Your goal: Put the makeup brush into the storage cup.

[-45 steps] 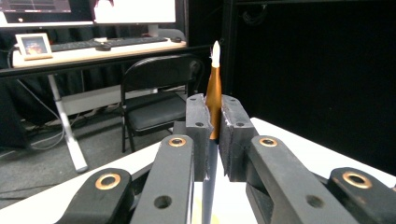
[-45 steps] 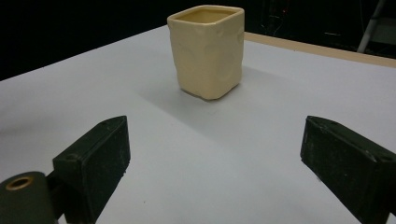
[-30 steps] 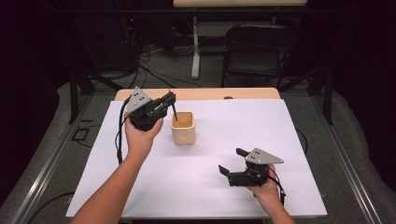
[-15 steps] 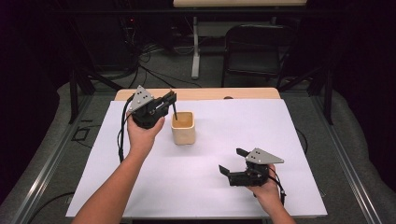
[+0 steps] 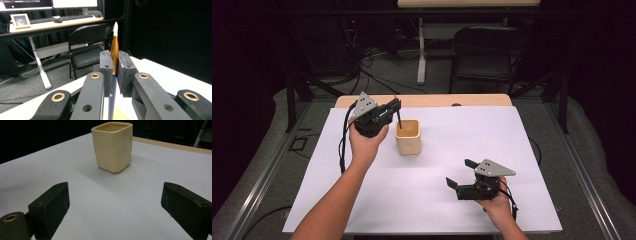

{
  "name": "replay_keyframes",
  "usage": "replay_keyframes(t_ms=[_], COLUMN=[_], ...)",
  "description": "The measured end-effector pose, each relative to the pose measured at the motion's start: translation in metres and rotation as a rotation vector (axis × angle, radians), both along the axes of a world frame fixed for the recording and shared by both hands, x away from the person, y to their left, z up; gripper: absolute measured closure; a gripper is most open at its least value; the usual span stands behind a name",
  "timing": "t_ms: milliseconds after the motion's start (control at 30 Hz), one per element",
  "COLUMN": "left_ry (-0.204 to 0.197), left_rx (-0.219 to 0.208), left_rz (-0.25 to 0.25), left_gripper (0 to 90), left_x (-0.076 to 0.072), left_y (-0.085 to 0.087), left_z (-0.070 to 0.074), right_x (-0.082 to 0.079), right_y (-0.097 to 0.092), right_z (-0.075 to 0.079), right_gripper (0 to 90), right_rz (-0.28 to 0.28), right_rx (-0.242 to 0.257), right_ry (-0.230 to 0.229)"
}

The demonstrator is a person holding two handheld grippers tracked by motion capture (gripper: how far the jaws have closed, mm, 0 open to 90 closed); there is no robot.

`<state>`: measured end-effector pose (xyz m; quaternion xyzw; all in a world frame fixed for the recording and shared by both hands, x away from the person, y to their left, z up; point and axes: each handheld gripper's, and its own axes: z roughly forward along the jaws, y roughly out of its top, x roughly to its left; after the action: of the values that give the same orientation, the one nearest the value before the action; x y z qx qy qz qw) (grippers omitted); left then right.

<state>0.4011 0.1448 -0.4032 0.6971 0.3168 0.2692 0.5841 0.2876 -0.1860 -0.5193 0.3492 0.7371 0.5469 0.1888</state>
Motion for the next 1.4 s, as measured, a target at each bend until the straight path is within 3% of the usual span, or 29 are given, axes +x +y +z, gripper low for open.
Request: replay_keyframes(t_ms=[700,1400], left_ry=[0.032,0.063], left_rx=[-0.006,-0.016], left_rz=[0.011,0.015], left_gripper=[83.5,83.4], left_x=[0.009,0.009], left_y=[0.003,0.005], left_z=[-0.02,-0.041], right_x=[0.0,0.0], right_y=[0.0,0.001], right_z=[0.0,-0.001], right_gripper=[7.9,8.0], right_rz=[0.001,0.001], right_rx=[-0.002,-0.01], right_ry=[0.004,0.007])
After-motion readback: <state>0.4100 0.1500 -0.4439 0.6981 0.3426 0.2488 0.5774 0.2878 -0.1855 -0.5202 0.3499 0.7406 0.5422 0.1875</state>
